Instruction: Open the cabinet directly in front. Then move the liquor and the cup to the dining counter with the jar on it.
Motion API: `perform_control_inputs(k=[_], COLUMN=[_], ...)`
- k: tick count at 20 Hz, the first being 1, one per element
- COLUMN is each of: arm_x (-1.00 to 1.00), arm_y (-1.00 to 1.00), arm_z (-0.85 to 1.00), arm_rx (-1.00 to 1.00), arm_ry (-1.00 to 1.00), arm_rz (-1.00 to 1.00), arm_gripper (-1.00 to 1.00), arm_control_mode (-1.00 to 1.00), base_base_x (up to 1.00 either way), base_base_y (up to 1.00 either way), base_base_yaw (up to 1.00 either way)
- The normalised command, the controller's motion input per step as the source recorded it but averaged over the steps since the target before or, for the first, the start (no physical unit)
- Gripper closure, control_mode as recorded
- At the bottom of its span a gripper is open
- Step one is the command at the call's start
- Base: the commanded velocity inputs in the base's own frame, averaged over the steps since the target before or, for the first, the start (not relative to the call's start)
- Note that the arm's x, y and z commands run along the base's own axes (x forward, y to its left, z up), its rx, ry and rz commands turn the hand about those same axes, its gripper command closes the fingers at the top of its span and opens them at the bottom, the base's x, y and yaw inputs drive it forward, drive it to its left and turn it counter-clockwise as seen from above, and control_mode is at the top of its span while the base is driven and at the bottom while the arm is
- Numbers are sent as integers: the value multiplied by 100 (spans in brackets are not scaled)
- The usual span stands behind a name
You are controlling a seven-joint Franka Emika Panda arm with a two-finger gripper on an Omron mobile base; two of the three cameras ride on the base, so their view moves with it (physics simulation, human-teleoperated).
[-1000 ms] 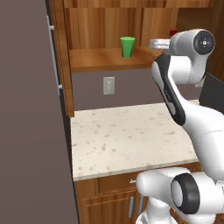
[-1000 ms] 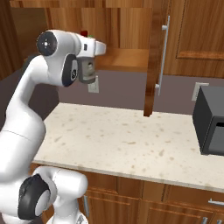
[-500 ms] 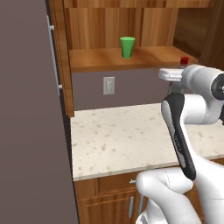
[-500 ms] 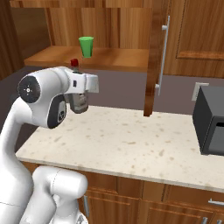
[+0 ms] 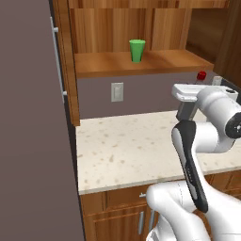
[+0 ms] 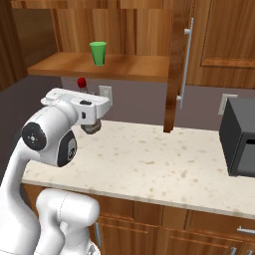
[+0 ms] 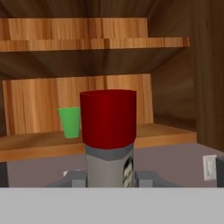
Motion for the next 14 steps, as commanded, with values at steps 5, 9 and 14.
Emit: perform_control_inputs(k=[5, 9, 14], arm_x=[0, -22, -56], arm_y=[0, 0, 7], arm_z=[0, 0, 0], arm_rx=[0, 0, 0], arm_ry=[0, 0, 0], arm_rz=[0, 0, 7], arm_gripper=[100, 100, 100], arm_control_mode=[-100, -100, -100], base_base_x=[0, 0, 0], base_base_y=[0, 0, 0], base_base_yaw=[0, 0, 0])
